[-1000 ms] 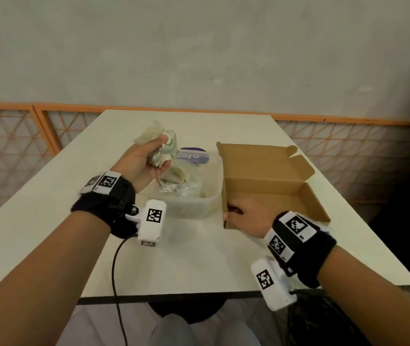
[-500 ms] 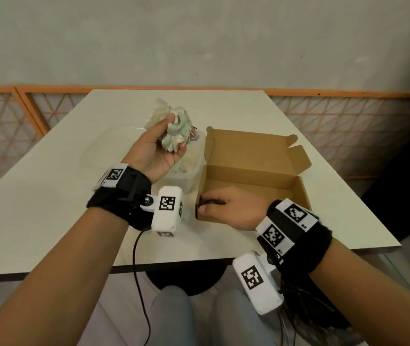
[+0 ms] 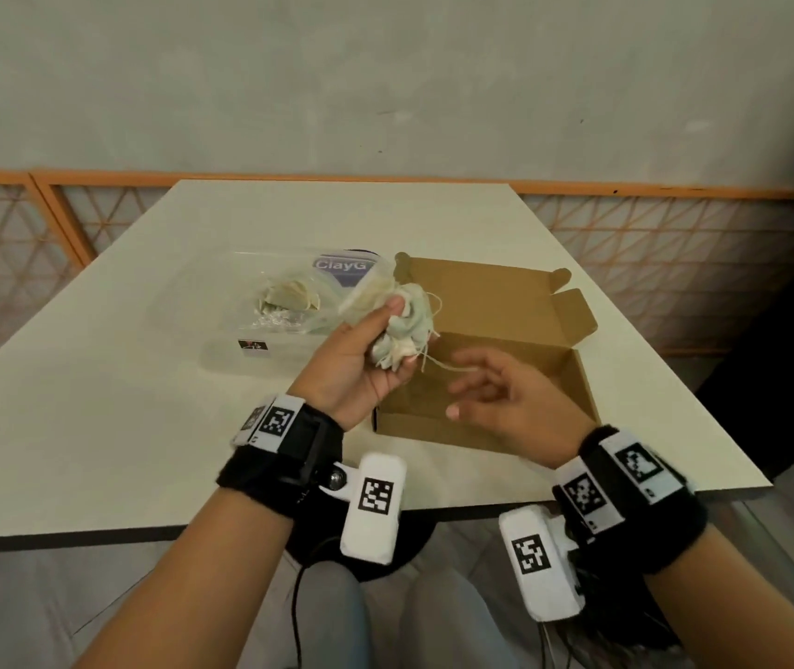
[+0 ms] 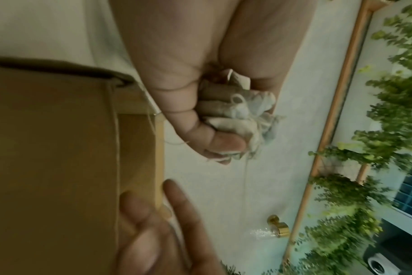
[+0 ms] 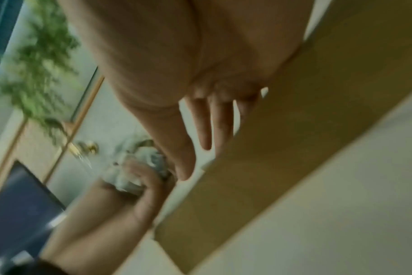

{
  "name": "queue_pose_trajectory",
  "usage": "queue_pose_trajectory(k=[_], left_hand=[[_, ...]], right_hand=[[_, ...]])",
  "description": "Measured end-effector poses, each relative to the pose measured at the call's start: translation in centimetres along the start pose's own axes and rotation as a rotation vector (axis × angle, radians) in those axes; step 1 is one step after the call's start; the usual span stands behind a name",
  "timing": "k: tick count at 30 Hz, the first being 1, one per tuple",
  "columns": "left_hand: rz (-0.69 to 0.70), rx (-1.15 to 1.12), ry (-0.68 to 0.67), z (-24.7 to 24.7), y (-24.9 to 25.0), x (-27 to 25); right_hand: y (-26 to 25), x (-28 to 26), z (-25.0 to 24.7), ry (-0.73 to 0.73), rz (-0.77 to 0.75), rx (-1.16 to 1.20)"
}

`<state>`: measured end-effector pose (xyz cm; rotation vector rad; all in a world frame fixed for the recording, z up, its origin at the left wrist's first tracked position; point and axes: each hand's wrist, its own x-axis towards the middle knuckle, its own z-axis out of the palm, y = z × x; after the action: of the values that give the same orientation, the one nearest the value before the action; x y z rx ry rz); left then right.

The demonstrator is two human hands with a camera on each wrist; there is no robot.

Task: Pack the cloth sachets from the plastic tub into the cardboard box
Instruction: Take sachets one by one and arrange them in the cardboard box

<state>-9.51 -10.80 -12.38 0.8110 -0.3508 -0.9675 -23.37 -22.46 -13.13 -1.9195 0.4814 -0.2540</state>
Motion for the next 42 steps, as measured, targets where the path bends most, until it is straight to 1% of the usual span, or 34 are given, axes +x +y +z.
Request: queue_pose_trajectory(k=[3,6,8,9,14,16,19,22,24,26,28,31,34,37,40,42], left_hand=[[0.008,-0.093,0.004,-0.8,-0.1,0.3],[-0.005,-0.15,-0.005,-1.1,-0.6,-0.1],[-0.018,-0.151,0.013,-1.3,-1.3,-0.5],[-0.019,-0.153,0.022,-1.3,-1.7,-0.7],[0.006,-0.175,0.067,-1.6,-2.1,-1.4],[0.014,-0.168,0.107,-1.7,-2.1,-1.7],[-0.001,-0.186,0.161,-2.4,-2.8,-2.5],[-0.022,-0.12,0.155,-3.2,-3.7,-3.4],[0.008,-0.093,0.14,-3.6,-4.0,-3.8],[0.041,-0.078,0.132,-3.7,-4.0,-4.0],[0.061,-0.052,0.127,-3.7,-4.0,-4.0],[0.076,-0.032,0.117,-3.7,-4.0,-4.0],[0.069,-0.061,0.126,-3.8,-4.1,-3.9],[0.06,-0.056,0.137,-3.9,-4.0,-3.8],[0.036,-0.025,0.102,-3.7,-3.9,-3.9],[0.066,0.011,0.075,-3.8,-4.0,-3.8]], right_hand=[[1.2,-0.7,-0.6,-0.026,-0.013,-0.12],[1.4,-1.4,-2.0,-0.117,-0.014,-0.194],[1.2,-1.6,-2.7,-0.176,0.001,-0.192],[0.9,-1.5,-2.9,-0.186,0.012,-0.149],[-1.9,-0.7,-3.0,-0.128,-0.015,0.153],[-2.8,-0.2,-2.0,-0.106,0.001,0.274],[-3.6,0.3,0.8,-0.113,0.041,0.41],[-3.2,0.8,3.4,-0.12,0.064,0.384],[-2.6,1.0,4.6,-0.095,0.025,0.306],[-2.2,1.2,5.1,-0.039,-0.015,0.268],[-1.8,1.3,5.2,0.013,-0.024,0.286],[-1.6,1.6,4.9,0.06,0.003,0.381],[-1.7,1.6,4.7,0.03,0.038,0.491],[-1.6,1.8,5.0,-0.028,0.038,0.437],[-1.5,1.9,5.2,-0.003,0.015,0.375],[-1.4,1.9,5.1,0.032,0.008,0.386]])
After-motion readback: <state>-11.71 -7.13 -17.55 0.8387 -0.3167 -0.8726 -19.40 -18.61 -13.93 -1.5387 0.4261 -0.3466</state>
